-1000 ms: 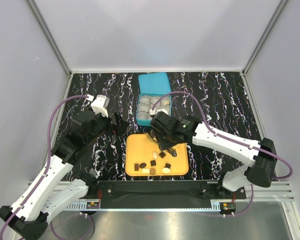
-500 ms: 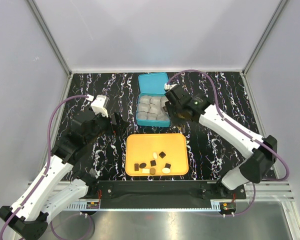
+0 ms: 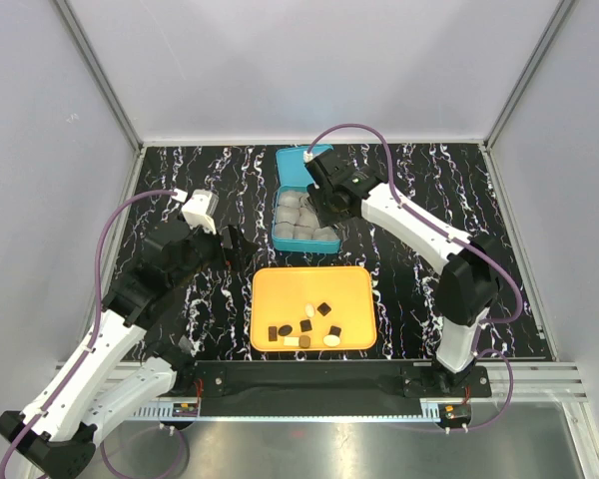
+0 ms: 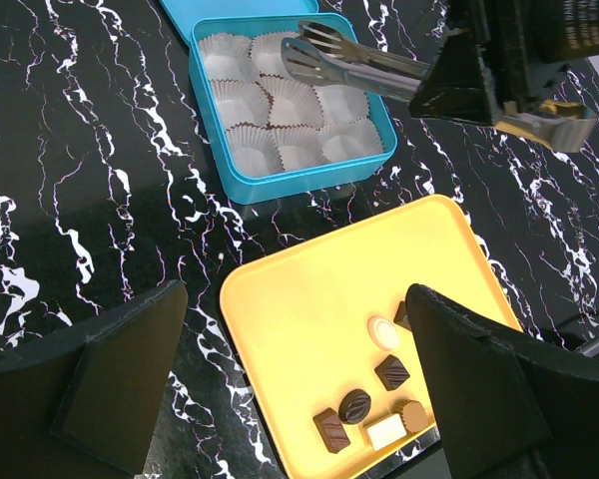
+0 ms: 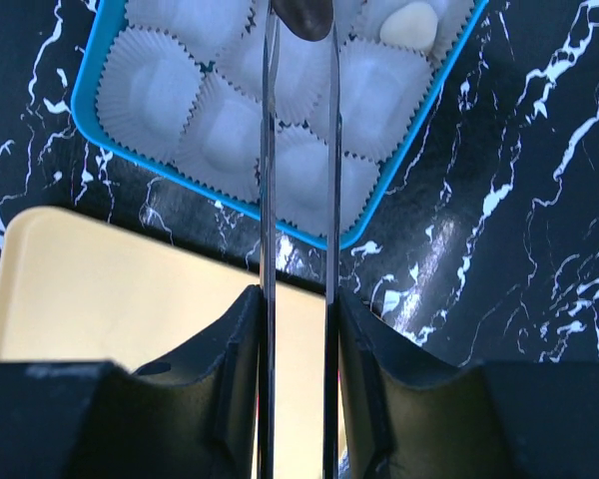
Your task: Pack the chocolate
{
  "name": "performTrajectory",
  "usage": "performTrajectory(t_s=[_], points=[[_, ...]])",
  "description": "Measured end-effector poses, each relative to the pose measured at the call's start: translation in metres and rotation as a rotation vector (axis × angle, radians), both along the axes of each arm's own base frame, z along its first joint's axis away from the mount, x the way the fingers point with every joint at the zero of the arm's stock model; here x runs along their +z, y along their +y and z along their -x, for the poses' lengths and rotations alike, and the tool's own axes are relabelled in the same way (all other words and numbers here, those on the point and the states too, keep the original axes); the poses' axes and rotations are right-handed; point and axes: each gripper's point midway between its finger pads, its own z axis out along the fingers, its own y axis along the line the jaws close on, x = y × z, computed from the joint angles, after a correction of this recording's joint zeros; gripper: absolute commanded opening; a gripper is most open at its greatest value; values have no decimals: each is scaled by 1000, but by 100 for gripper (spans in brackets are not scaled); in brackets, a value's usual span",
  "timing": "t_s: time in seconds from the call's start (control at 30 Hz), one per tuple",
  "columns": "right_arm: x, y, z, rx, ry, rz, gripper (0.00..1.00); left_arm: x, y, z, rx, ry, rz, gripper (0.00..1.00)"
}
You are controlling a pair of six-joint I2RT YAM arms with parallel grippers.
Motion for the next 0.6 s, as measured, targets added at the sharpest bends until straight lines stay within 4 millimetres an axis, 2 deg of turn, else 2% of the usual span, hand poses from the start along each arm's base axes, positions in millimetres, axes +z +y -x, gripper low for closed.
performTrajectory(t_s=[0.23, 0.6], points=[[-12, 5, -18, -7, -1, 13, 36, 0, 0, 0, 0, 0, 0, 99], [-18, -3, -25, -27, -5, 39, 43, 0, 0, 0, 0, 0, 0, 99]])
